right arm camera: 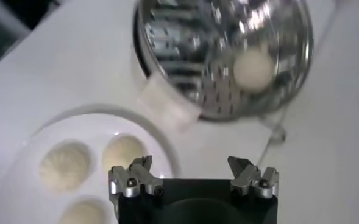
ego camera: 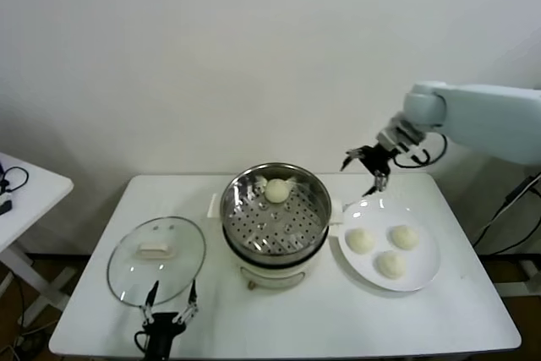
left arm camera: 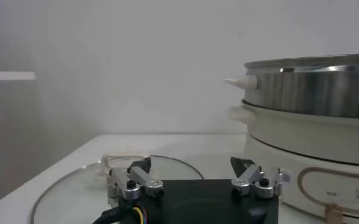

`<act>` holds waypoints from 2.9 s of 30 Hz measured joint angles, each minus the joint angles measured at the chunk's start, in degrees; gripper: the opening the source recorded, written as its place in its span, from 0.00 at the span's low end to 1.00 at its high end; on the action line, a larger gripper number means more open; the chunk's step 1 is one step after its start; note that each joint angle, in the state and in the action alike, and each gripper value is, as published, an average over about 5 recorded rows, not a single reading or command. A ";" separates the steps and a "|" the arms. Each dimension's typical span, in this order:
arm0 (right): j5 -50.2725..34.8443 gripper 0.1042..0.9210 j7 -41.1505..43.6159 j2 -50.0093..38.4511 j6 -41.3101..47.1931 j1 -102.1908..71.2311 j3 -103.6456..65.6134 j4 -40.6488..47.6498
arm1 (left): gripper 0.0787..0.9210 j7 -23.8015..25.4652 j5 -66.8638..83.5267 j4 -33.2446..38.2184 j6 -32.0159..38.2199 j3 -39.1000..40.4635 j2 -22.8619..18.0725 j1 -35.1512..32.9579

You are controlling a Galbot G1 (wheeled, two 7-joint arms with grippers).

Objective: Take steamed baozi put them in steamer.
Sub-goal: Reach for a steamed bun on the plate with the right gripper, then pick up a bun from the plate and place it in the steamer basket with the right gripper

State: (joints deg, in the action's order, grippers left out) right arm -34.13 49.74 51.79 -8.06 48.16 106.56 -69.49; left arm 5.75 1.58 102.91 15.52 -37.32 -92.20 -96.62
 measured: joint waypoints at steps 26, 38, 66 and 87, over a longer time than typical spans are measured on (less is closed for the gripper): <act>0.68 0.88 -2.33 0.92 23.00 -19.85 -10.84 2.97 | 0.88 -0.20 -1.44 -1.66 0.93 -0.58 0.00 -0.58; 3.91 0.88 -3.42 1.95 24.84 -23.37 -12.85 4.55 | 0.88 -0.20 -1.56 -2.06 1.42 -0.58 0.00 -0.38; -1.51 0.69 2.07 -0.08 23.25 -5.15 -4.17 -2.48 | 0.88 -0.21 -1.73 -0.78 1.20 -0.33 0.00 -0.73; -22.15 0.69 0.85 12.17 30.42 11.50 -10.19 -13.27 | 0.88 -0.14 -1.61 0.65 1.23 -0.36 0.00 -1.45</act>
State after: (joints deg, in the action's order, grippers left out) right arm -56.28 50.59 63.97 22.36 59.66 96.37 -82.76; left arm 5.60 -0.03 103.56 16.75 -37.68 -92.20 -98.07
